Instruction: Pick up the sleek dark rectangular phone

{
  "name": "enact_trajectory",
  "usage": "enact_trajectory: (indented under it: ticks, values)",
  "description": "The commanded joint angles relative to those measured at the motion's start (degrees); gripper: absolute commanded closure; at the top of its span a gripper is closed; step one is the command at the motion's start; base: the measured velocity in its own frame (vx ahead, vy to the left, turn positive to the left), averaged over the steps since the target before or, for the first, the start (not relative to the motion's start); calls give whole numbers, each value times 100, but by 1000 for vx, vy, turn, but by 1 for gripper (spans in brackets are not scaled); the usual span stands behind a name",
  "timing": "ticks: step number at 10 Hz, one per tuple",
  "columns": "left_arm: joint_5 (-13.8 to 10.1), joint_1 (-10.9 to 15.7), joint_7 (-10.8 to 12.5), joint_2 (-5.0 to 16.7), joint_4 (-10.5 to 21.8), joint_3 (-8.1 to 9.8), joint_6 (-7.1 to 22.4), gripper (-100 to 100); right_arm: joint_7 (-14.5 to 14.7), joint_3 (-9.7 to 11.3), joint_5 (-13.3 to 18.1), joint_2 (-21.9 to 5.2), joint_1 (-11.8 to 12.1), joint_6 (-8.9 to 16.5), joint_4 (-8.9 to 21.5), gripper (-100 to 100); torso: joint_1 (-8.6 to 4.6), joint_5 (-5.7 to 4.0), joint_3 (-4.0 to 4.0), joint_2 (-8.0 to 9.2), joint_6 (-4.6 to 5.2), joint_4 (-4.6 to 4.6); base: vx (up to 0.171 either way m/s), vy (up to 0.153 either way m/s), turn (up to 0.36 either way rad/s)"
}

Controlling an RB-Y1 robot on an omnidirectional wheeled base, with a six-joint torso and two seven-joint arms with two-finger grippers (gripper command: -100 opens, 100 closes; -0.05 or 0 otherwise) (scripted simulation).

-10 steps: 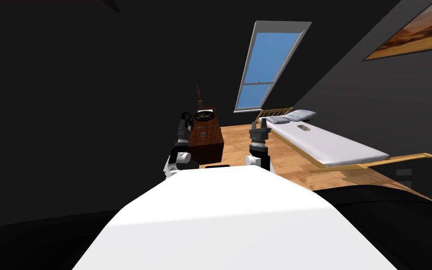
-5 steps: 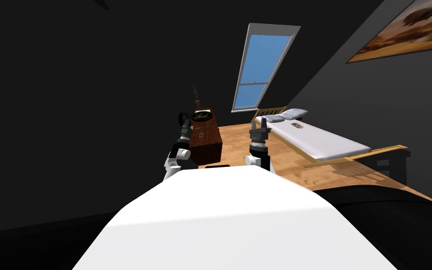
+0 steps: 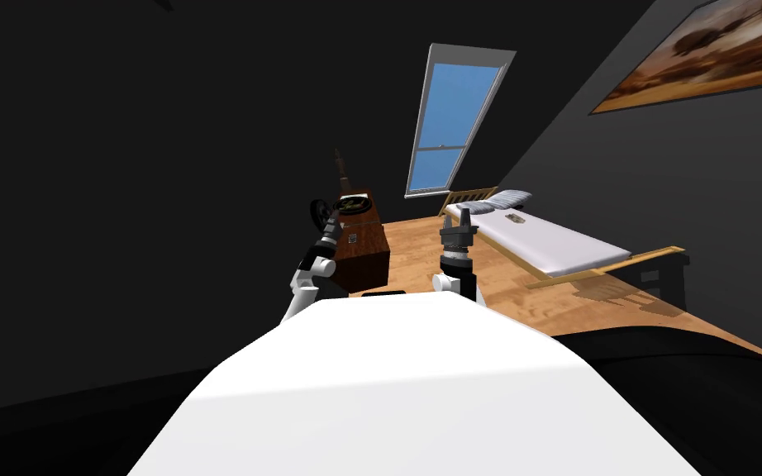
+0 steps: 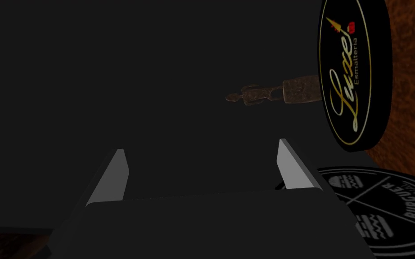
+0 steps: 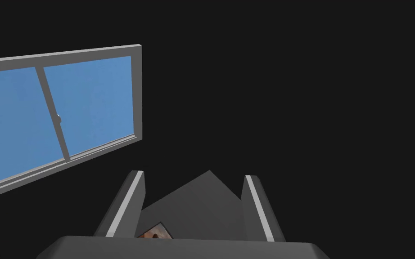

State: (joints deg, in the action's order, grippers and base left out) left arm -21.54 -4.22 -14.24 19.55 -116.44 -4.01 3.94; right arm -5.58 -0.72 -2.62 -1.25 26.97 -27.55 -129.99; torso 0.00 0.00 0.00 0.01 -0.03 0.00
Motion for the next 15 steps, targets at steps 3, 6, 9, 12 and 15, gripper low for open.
enact_trajectory:
  ticks: [3,6,9,12,15]
  values:
    - [-198,286,-166,160,197,-32,480,-100,0,0,0,0,0,0,0,0,0,0,0,-1,-1,0,-4,-1,-70]
    - [-550,737,-462,474,530,-107,1020,-100,0,0,0,0,0,0,0,0,0,0,-1,-1,-1,0,-2,-5,-109]
    - [-725,960,-617,641,710,-152,1455,-100,0,0,0,0,0,0,0,0,0,0,-1,-1,-2,0,-1,-3,-61]
    - [-897,1181,-775,814,898,-203,1904,-100,0,0,0,0,0,0,0,0,-1,0,-2,-3,1,-1,1,-3,-86]
    - [-1065,1401,-936,994,1094,-258,2317,-100,0,0,0,0,0,0,0,0,-1,0,-1,-3,1,0,1,-2,-65]
